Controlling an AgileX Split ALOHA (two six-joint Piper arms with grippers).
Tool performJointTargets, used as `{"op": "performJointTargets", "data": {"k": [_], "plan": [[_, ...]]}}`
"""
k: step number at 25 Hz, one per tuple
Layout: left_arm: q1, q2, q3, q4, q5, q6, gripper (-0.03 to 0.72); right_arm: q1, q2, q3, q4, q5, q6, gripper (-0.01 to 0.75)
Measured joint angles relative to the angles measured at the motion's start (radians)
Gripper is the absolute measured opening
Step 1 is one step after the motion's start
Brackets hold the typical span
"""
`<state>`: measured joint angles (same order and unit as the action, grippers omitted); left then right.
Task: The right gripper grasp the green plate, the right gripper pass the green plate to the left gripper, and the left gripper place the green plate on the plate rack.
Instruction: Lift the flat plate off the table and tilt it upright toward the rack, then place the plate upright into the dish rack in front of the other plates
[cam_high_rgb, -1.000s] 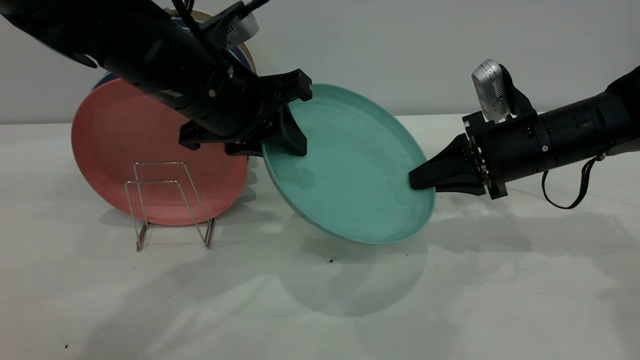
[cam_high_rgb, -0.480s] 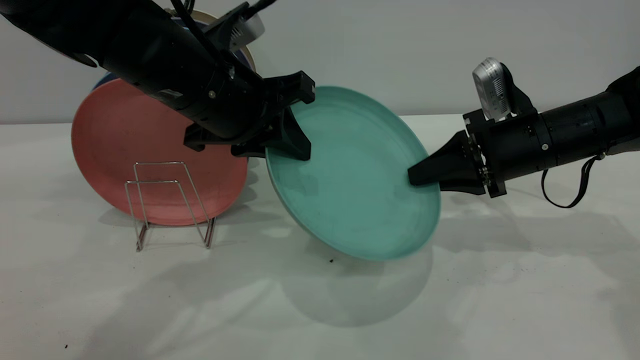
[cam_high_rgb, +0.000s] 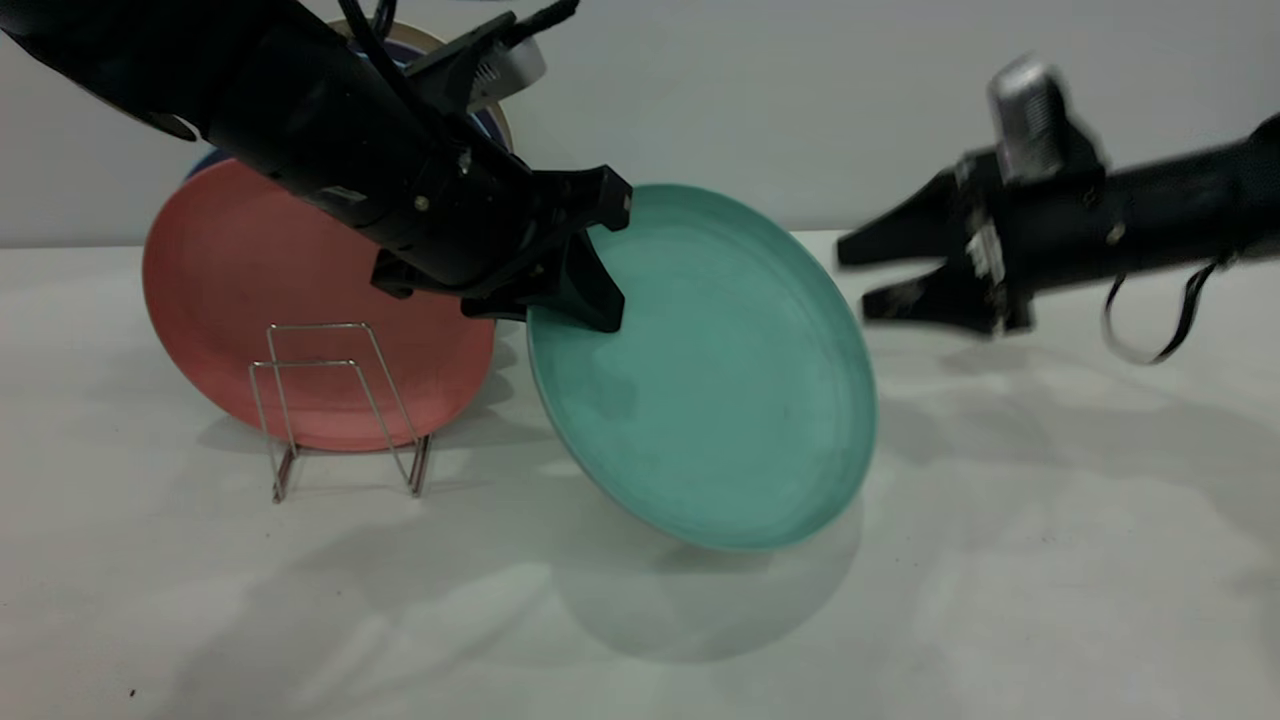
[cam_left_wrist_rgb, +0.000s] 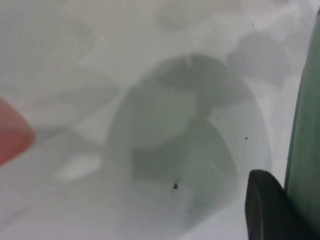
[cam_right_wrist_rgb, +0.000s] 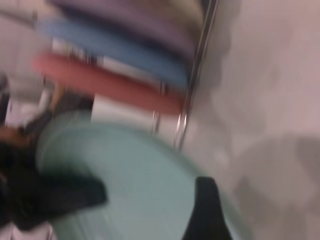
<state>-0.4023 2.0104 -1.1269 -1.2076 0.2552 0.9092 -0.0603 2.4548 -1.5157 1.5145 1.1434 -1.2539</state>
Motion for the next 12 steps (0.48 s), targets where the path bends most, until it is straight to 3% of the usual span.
{"op": "performJointTargets", "data": {"k": [5,12], "plan": [[0.039,-0.06,0.0,0.008,0.02,0.203,0.104,-0.067,-0.162,-0.071,-0.088,0.001,0.073,0.558],[0.207,-0.266,0.0,0.014,0.147,0.564,0.104,-0.073,-0.487,-0.074,-0.445,0.038,0.258,0.499]]}}
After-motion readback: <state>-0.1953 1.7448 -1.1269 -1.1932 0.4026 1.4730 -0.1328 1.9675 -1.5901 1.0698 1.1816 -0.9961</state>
